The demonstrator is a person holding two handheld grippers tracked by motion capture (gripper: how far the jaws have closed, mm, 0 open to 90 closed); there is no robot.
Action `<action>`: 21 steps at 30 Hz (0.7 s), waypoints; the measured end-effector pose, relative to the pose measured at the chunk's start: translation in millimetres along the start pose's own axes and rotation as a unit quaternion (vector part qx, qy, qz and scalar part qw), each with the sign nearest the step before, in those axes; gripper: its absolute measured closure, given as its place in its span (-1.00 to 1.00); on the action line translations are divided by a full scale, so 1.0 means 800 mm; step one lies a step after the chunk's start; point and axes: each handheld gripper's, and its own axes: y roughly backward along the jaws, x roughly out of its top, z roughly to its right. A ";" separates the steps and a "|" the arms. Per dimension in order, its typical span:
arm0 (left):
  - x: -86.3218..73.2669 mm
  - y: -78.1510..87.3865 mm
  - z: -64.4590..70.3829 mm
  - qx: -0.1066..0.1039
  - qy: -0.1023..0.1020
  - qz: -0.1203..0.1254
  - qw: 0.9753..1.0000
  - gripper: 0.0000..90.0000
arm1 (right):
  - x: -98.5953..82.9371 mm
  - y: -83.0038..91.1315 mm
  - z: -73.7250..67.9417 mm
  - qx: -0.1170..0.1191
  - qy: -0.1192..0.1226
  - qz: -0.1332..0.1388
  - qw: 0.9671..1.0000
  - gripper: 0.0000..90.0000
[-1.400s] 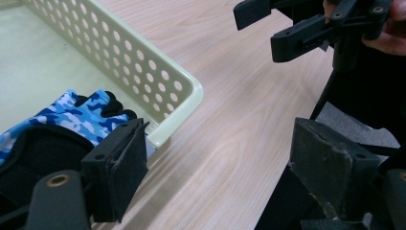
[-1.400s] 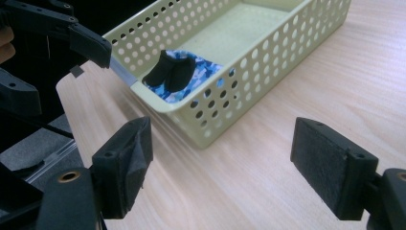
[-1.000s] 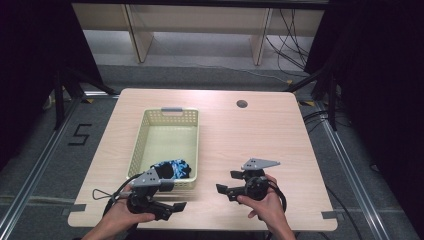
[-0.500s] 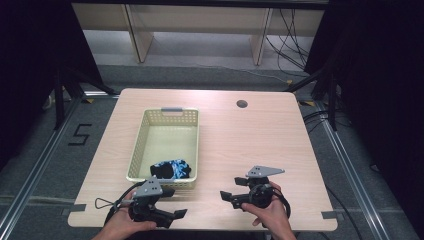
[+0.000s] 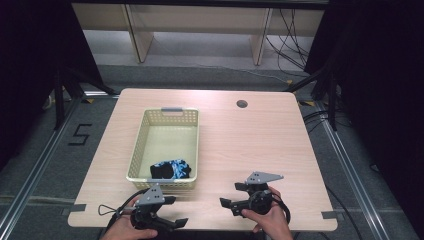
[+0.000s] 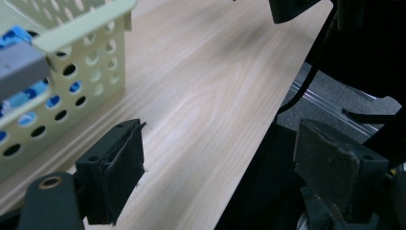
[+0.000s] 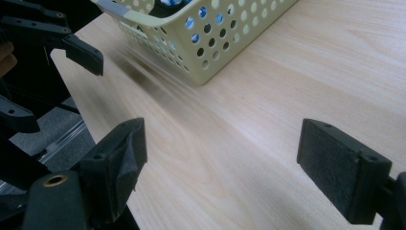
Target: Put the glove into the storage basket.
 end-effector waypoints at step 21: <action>-0.026 -0.012 -0.004 0.016 -0.006 -0.038 0.999 -0.62 | -0.028 0.004 -0.008 -0.011 0.008 -0.023 1.000 -0.60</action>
